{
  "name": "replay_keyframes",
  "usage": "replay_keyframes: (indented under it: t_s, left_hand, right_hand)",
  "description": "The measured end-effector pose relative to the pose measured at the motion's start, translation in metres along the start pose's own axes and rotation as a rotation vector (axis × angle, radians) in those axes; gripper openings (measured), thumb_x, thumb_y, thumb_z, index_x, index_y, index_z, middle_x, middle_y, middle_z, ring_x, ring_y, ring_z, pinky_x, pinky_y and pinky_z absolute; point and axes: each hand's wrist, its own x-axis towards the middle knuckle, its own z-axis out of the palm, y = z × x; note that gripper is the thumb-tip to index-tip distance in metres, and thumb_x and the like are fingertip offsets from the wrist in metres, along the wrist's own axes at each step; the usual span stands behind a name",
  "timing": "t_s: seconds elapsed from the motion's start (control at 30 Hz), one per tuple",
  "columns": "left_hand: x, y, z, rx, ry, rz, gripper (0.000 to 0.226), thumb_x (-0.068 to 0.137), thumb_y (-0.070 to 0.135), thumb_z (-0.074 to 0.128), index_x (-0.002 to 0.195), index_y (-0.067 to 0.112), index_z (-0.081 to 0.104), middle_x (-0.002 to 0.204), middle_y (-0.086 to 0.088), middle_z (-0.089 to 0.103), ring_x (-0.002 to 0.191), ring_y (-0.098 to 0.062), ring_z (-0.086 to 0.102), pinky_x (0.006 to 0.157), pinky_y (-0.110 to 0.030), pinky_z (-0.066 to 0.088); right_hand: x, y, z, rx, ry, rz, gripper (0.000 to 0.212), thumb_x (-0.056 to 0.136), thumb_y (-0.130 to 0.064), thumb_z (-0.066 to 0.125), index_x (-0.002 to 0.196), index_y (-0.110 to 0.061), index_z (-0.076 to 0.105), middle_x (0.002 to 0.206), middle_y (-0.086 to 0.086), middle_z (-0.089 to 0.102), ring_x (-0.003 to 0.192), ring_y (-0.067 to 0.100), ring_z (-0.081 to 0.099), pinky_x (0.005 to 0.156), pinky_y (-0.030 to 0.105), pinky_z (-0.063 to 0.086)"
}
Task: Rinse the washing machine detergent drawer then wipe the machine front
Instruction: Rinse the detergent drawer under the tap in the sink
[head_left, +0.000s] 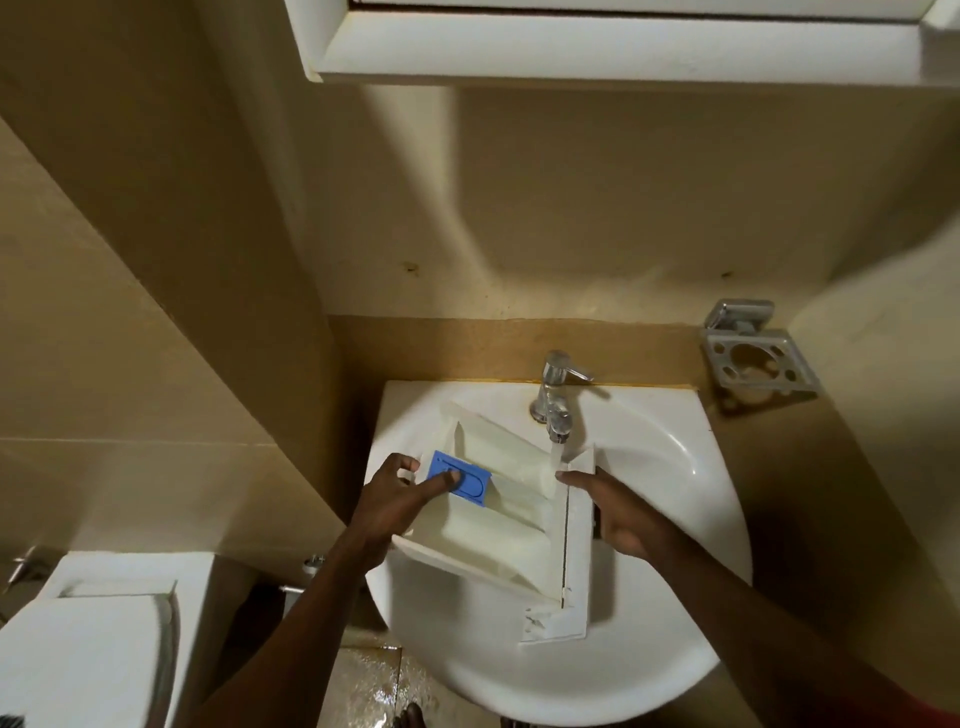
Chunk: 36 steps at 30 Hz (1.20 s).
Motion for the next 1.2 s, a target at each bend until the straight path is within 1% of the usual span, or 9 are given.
replay_keyframes:
  t_s: [0.13, 0.3, 0.47, 0.53, 0.6, 0.67, 0.77, 1.0, 1.2]
  left_hand:
    - [0.004, -0.017, -0.003, -0.037, -0.095, -0.042, 0.073, 0.056, 0.065, 0.081, 0.107, 0.020, 0.054, 0.109, -0.007, 0.070, 0.097, -0.021, 0.064, 0.072, -0.032, 0.046]
    - [0.006, -0.016, 0.011, -0.072, -0.277, -0.112, 0.063, 0.076, 0.054, 0.075, 0.126, 0.031, 0.044, 0.116, 0.000, 0.060, 0.106, -0.020, 0.054, 0.087, -0.037, 0.045]
    - [-0.001, -0.012, 0.026, -0.051, -0.285, 0.012, 0.061, 0.082, 0.043, 0.072, 0.134, 0.026, 0.043, 0.108, 0.004, 0.068, 0.098, -0.010, 0.064, 0.068, -0.021, 0.049]
    - [-0.003, -0.008, 0.029, -0.034, -0.273, 0.053, 0.056, 0.085, 0.038, 0.072, 0.131, 0.025, 0.044, 0.105, 0.000, 0.069, 0.093, -0.011, 0.065, 0.061, -0.013, 0.049]
    - [0.000, -0.005, 0.032, -0.023, -0.263, 0.069, 0.055, 0.086, 0.035, 0.072, 0.132, 0.024, 0.044, 0.108, -0.002, 0.068, 0.094, -0.012, 0.065, 0.058, -0.011, 0.049]
    - [0.001, -0.003, 0.033, -0.014, -0.252, 0.078, 0.056, 0.086, 0.035, 0.071, 0.134, 0.023, 0.043, 0.111, -0.003, 0.068, 0.095, -0.013, 0.065, 0.058, -0.011, 0.050]
    - [0.005, -0.006, 0.034, -0.005, -0.232, 0.085, 0.056, 0.085, 0.037, 0.072, 0.133, 0.024, 0.045, 0.108, -0.001, 0.068, 0.094, -0.012, 0.065, 0.059, -0.013, 0.049]
    - [0.009, -0.009, 0.035, 0.011, -0.225, 0.093, 0.059, 0.083, 0.040, 0.073, 0.134, 0.024, 0.046, 0.110, -0.002, 0.068, 0.093, -0.013, 0.065, 0.063, -0.018, 0.050]
    - [0.016, -0.012, 0.029, -0.030, -0.228, 0.052, 0.053, 0.082, 0.040, 0.075, 0.127, 0.026, 0.051, 0.102, -0.003, 0.068, 0.093, -0.017, 0.065, 0.068, -0.025, 0.052]
  right_hand:
    - [-0.004, 0.001, 0.002, 0.082, 0.016, -0.033, 0.027, 0.089, -0.023, 0.059, 0.116, -0.027, 0.060, 0.108, 0.013, 0.069, 0.094, 0.030, 0.065, 0.075, 0.037, 0.052]
    - [-0.005, 0.010, -0.002, 0.055, 0.168, -0.119, 0.040, 0.083, -0.025, 0.057, 0.120, -0.038, 0.056, 0.110, 0.000, 0.070, 0.100, 0.024, 0.066, 0.076, 0.037, 0.053]
    - [-0.012, 0.003, -0.009, -0.098, 0.184, -0.116, 0.033, 0.086, -0.046, 0.061, 0.117, -0.036, 0.056, 0.117, -0.006, 0.064, 0.103, 0.015, 0.062, 0.085, 0.038, 0.051]
    - [-0.018, -0.009, -0.013, -0.190, 0.218, -0.107, 0.046, 0.085, -0.058, 0.057, 0.119, -0.027, 0.059, 0.112, -0.002, 0.066, 0.100, 0.016, 0.063, 0.091, 0.039, 0.051]
    - [-0.020, -0.027, -0.016, -0.358, 0.353, -0.197, 0.057, 0.090, -0.058, 0.049, 0.128, -0.017, 0.053, 0.116, 0.003, 0.061, 0.107, 0.020, 0.058, 0.097, 0.033, 0.043]
    - [-0.023, -0.048, -0.015, -0.507, 0.520, -0.388, 0.050, 0.095, -0.049, 0.047, 0.133, -0.017, 0.050, 0.131, 0.007, 0.057, 0.117, 0.023, 0.054, 0.095, 0.029, 0.036]
    - [-0.022, -0.083, -0.006, -0.627, 0.539, -0.632, 0.039, 0.098, -0.037, 0.046, 0.132, -0.018, 0.051, 0.133, 0.004, 0.057, 0.117, 0.024, 0.054, 0.093, 0.028, 0.038]
    - [-0.011, -0.105, 0.036, -0.987, 0.615, -0.600, 0.037, 0.097, -0.037, 0.043, 0.099, -0.006, 0.064, 0.103, 0.016, 0.067, 0.096, 0.033, 0.062, 0.072, 0.030, 0.042]
    - [-0.016, -0.091, 0.012, -0.617, 0.467, -0.529, 0.024, 0.093, -0.025, 0.047, 0.076, -0.023, 0.064, 0.085, 0.004, 0.070, 0.083, 0.025, 0.064, 0.072, 0.032, 0.048]
